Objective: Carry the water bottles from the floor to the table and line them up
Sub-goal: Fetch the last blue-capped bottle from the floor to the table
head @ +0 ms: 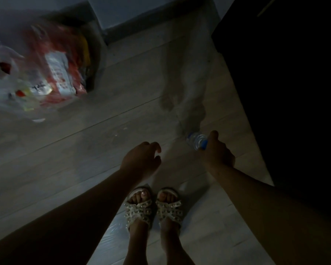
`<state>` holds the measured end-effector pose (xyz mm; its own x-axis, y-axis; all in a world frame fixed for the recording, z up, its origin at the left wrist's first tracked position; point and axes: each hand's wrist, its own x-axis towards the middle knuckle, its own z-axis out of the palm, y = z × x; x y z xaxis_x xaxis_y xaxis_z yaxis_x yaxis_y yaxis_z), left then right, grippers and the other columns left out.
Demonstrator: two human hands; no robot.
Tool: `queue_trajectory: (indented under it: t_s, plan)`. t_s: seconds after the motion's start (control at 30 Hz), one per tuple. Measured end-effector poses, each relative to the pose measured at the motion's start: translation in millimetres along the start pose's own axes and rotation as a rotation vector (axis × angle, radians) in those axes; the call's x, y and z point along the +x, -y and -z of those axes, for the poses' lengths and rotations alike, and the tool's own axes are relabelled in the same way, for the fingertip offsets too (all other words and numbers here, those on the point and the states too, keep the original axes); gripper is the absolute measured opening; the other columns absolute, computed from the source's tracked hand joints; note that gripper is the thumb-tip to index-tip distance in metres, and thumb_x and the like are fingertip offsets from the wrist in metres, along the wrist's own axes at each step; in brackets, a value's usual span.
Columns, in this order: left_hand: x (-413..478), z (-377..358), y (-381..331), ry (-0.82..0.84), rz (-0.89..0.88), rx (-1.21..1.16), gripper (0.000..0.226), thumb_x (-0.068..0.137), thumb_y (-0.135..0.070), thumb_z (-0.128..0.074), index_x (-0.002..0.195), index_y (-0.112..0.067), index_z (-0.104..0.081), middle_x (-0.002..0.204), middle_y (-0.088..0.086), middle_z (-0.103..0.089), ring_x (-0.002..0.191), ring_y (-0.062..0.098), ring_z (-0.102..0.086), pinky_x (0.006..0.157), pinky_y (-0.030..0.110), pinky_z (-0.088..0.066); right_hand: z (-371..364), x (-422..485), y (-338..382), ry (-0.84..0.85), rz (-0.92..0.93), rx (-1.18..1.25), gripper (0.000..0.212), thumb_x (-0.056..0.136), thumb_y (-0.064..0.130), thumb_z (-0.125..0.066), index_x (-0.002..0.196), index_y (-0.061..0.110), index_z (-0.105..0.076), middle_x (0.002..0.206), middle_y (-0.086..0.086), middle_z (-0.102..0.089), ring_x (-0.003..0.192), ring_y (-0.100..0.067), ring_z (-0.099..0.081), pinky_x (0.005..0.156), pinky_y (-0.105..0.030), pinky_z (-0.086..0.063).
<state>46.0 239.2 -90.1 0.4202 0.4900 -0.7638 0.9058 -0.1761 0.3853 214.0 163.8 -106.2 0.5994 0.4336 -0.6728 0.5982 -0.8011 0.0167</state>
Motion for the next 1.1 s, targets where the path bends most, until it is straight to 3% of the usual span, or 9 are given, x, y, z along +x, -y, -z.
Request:
queue_trajectory:
  t_s: [0.3,0.5,0.63,0.73,0.83,0.93,1.0,1.1]
  plan:
    - [-74,71,-18,-0.113,-0.002,-0.058,0.025,0.091,-0.024,-0.051,0.116,-0.020,-0.055,0.114,0.004,-0.058,0.097,0.016,-0.057,0.074,0.024,-0.042,65,-91,23,0.000,0.095,0.182,0.055,0.086,0.036,-0.058,0.130,0.014,-0.033,0.114,-0.016,-0.063,0.100,-0.035,-0.061,0.067,-0.033,-0.038]
    - [-146,137,-35,-0.283,-0.011,-0.147,0.028,0.087,-0.025,-0.058,0.115,-0.023,-0.056,0.109,0.002,-0.060,0.086,0.008,-0.052,0.074,0.021,-0.041,147,-169,59,-0.029,0.308,0.400,0.040,0.085,0.036,-0.059,0.114,0.017,-0.041,0.106,-0.009,-0.064,0.088,-0.024,-0.062,0.056,-0.024,-0.040]
    - [-203,179,-51,-0.357,-0.055,-0.206,0.045,0.080,-0.029,-0.067,0.122,-0.030,-0.049,0.118,-0.001,-0.055,0.090,0.003,-0.049,0.067,0.012,-0.040,215,-216,86,-0.025,0.483,0.519,0.030,0.083,0.035,-0.061,0.100,0.025,-0.039,0.096,0.000,-0.060,0.079,-0.014,-0.060,0.055,-0.021,-0.042]
    - [-250,209,-66,-0.459,-0.101,-0.241,0.068,0.073,-0.032,-0.074,0.132,-0.031,-0.039,0.134,-0.004,-0.046,0.108,0.005,-0.045,0.086,0.015,-0.038,266,-253,103,-0.074,0.631,0.596,0.030,0.080,0.035,-0.063,0.088,0.030,-0.035,0.077,0.011,-0.052,0.062,-0.001,-0.051,0.046,-0.012,-0.032]
    - [-295,239,-82,-0.647,-0.164,-0.260,0.084,0.066,-0.031,-0.080,0.137,-0.025,-0.035,0.139,-0.003,-0.041,0.117,0.005,-0.037,0.096,0.019,-0.030,314,-290,117,-0.118,0.762,0.701,0.029,0.077,0.031,-0.064,0.077,0.032,-0.036,0.070,0.011,-0.049,0.055,0.000,-0.050,0.043,-0.010,-0.034]
    - [-340,274,-98,-0.793,-0.222,-0.282,0.086,0.058,-0.025,-0.085,0.132,-0.019,-0.042,0.131,-0.002,-0.048,0.119,0.013,-0.044,0.099,0.025,-0.037,356,-329,130,-0.120,0.897,0.795,0.032,0.077,0.023,-0.067,0.071,0.031,-0.037,0.066,0.011,-0.049,0.054,0.011,-0.051,0.043,-0.006,-0.036]
    - [-372,295,-108,-0.889,-0.254,-0.313,0.081,0.055,-0.021,-0.085,0.126,-0.019,-0.047,0.123,-0.002,-0.054,0.114,0.016,-0.050,0.097,0.034,-0.044,382,-359,140,-0.074,0.992,0.858,0.030,0.077,0.021,-0.068,0.071,0.029,-0.040,0.066,0.010,-0.051,0.054,0.009,-0.052,0.045,-0.009,-0.038]
    - [-428,320,-115,-1.048,-0.270,-0.426,0.067,0.054,-0.028,-0.081,0.109,-0.045,-0.046,0.104,-0.014,-0.061,0.098,0.007,-0.058,0.085,0.034,-0.050,415,-410,157,0.022,1.111,0.950,0.024,0.077,0.022,-0.067,0.072,0.027,-0.044,0.070,0.007,-0.052,0.054,0.009,-0.054,0.041,-0.008,-0.038]
